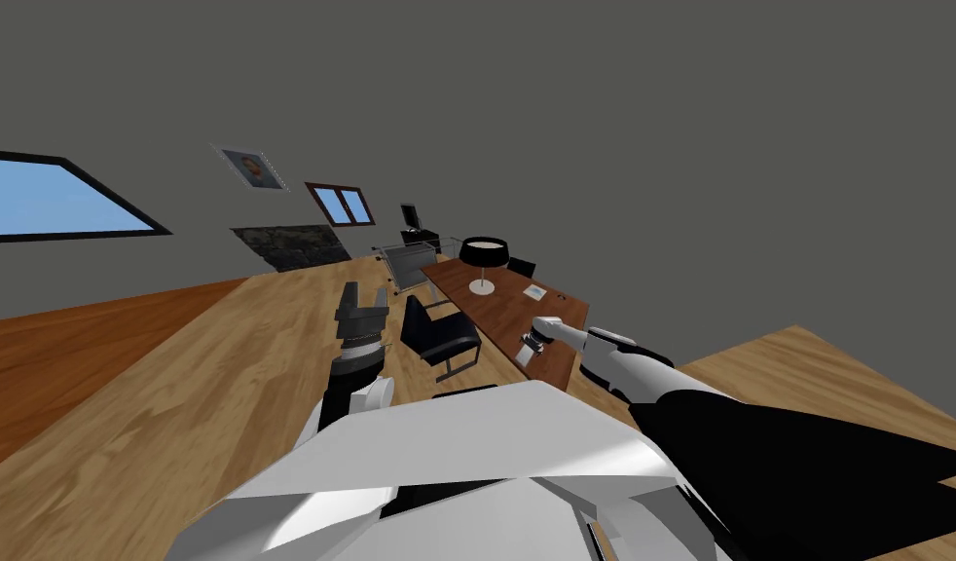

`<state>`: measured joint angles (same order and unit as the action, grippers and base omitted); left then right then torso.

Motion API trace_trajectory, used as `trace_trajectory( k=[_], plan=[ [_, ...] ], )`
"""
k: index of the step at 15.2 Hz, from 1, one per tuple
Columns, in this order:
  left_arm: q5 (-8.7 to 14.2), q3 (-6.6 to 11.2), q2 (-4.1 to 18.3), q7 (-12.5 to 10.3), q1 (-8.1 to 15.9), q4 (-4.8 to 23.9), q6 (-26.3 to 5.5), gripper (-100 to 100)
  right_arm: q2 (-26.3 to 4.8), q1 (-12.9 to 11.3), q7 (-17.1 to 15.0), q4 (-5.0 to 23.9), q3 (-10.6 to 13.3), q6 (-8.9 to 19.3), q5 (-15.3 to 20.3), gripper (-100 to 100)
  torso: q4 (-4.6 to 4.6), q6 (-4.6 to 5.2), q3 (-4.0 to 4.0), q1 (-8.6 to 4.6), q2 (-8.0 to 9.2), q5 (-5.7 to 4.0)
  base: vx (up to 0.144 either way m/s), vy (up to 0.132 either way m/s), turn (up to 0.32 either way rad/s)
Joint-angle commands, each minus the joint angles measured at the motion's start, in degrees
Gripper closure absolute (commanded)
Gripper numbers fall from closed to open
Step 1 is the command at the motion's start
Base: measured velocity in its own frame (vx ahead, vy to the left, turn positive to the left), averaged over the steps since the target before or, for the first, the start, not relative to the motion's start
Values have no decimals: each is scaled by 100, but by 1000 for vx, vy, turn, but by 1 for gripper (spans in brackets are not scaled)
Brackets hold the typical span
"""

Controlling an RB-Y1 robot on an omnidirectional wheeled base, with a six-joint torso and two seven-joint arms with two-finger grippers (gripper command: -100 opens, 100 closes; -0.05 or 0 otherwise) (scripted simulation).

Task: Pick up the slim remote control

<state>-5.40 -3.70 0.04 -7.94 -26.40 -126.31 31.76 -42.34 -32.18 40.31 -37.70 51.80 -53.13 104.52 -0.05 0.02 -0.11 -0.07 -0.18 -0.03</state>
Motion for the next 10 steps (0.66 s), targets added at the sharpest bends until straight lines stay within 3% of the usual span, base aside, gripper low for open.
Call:
trace_trajectory(
  k=[1, 2, 6, 7, 9, 10],
  plan=[
    [0, 0, 0, 0, 0, 0, 0, 0, 0, 0, 0, 0, 0, 0, 0, -100, 0, 0, 0, 0, 0, 0, 21, -16, 14],
    [0, 0, 0, 0, 0, 0, 0, 0, 10, 9, 7, 14, 2, 29, -1, 100, 1, 0, 1, 2, 3, 1, 7, -6, 1],
    [0, 0, 0, 0, 0, 0, 0, 0, 7, 11, 7, 15, 4, 25, 0, 100, 3, -4, 5, 6, 9, -1, 0, -1, -3],
    [0, 0, 0, 0, 0, 0, 0, 0, -114, -94, -20, -111, -26, -160, -4, 100, 3, -4, 5, 7, 8, -1, -25, 14, -40],
    [0, 0, -1, 0, 1, 0, 0, 0, -166, -170, -19, -146, -43, -271, -9, 100, 8, -2, 14, 15, 22, 5, -42, 25, -45],
    [0, 0, -1, 0, 1, 0, 0, 0, -190, -69, -140, -293, -8, -175, 34, 100, 8, -1, 15, 19, 24, 5, -20, 16, -15]
  ],
)
